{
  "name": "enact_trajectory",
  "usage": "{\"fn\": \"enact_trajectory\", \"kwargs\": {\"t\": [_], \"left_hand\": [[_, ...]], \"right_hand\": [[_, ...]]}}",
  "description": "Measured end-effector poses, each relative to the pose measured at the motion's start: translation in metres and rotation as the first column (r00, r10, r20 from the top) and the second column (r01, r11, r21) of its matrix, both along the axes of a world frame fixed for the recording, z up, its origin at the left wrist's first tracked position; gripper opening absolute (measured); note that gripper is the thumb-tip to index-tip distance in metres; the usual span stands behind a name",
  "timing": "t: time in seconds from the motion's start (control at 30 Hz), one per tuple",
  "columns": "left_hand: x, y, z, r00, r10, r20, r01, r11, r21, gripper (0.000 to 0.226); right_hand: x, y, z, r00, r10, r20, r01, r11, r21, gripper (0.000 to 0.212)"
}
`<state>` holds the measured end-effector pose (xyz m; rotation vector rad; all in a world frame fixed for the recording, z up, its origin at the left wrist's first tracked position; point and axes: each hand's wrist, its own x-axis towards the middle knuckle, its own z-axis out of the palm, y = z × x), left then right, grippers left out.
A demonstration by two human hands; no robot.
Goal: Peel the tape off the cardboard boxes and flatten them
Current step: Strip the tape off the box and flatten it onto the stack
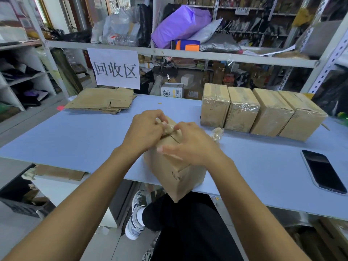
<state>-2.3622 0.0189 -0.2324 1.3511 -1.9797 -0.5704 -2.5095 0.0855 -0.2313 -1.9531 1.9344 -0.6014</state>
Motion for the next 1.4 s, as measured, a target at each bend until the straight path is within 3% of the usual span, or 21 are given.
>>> {"fn": "enact_trajectory", "kwargs": {"t": [0.13, 0.3, 0.37, 0.47, 0.6, 0.83, 0.97, 1.1, 1.13, 1.27, 1.33, 1.4], "left_hand": [[0.0, 0.002, -0.009, 0.987, 0.025, 0.157, 0.002, 0.986, -0.165, 0.021], [0.003, -0.004, -0.006, 0.974, 0.049, 0.219, -0.008, 0.983, -0.182, 0.027], [-0.002, -0.004, -0.006, 0.969, 0.063, 0.239, -0.011, 0.977, -0.213, 0.027], [-0.004, -0.004, -0.008, 0.984, 0.104, 0.144, -0.073, 0.975, -0.209, 0.02], [0.008, -0.008, -0.006, 0.994, 0.1, -0.035, -0.103, 0.992, -0.078, 0.016], [0.007, -0.01, -0.012, 0.969, 0.149, 0.197, -0.126, 0.984, -0.125, 0.037], [0.013, -0.015, -0.009, 0.98, 0.154, 0.128, -0.136, 0.981, -0.135, 0.022], [0.031, -0.021, -0.003, 0.985, 0.159, -0.068, -0.158, 0.987, 0.016, 0.017], [0.034, -0.021, -0.003, 0.986, 0.166, -0.031, -0.166, 0.986, 0.0, 0.011], [0.037, -0.016, -0.014, 0.986, 0.145, 0.085, -0.142, 0.989, -0.039, 0.034], [0.033, -0.015, -0.012, 0.978, 0.185, 0.096, -0.185, 0.983, -0.012, 0.036], [0.032, -0.017, -0.009, 0.966, 0.202, 0.16, -0.191, 0.978, -0.079, 0.032]], "right_hand": [[0.003, -0.001, -0.003, 1.0, -0.019, 0.014, 0.019, 1.0, 0.014, 0.077], [-0.014, -0.01, 0.011, 0.995, 0.098, 0.018, -0.099, 0.992, 0.079, 0.09], [-0.013, -0.015, 0.015, 0.993, 0.117, -0.026, -0.113, 0.986, 0.125, 0.085], [-0.004, -0.018, 0.005, 0.986, 0.075, -0.152, -0.063, 0.995, 0.08, 0.073], [-0.003, -0.019, -0.012, 0.964, 0.031, -0.262, -0.04, 0.999, -0.028, 0.087], [-0.019, -0.035, 0.007, 0.955, 0.179, -0.237, -0.153, 0.98, 0.126, 0.081], [-0.007, -0.033, 0.0, 0.94, 0.147, -0.307, -0.13, 0.989, 0.076, 0.067], [-0.006, -0.028, -0.007, 0.962, 0.117, -0.247, -0.127, 0.992, -0.023, 0.072], [-0.007, -0.029, -0.007, 0.963, 0.121, -0.239, -0.131, 0.991, -0.028, 0.073], [-0.006, -0.03, -0.008, 0.963, 0.122, -0.239, -0.135, 0.99, -0.037, 0.073], [-0.006, -0.03, -0.008, 0.962, 0.121, -0.244, -0.133, 0.991, -0.033, 0.072], [-0.006, -0.03, -0.008, 0.963, 0.122, -0.242, -0.135, 0.99, -0.04, 0.072]]}}
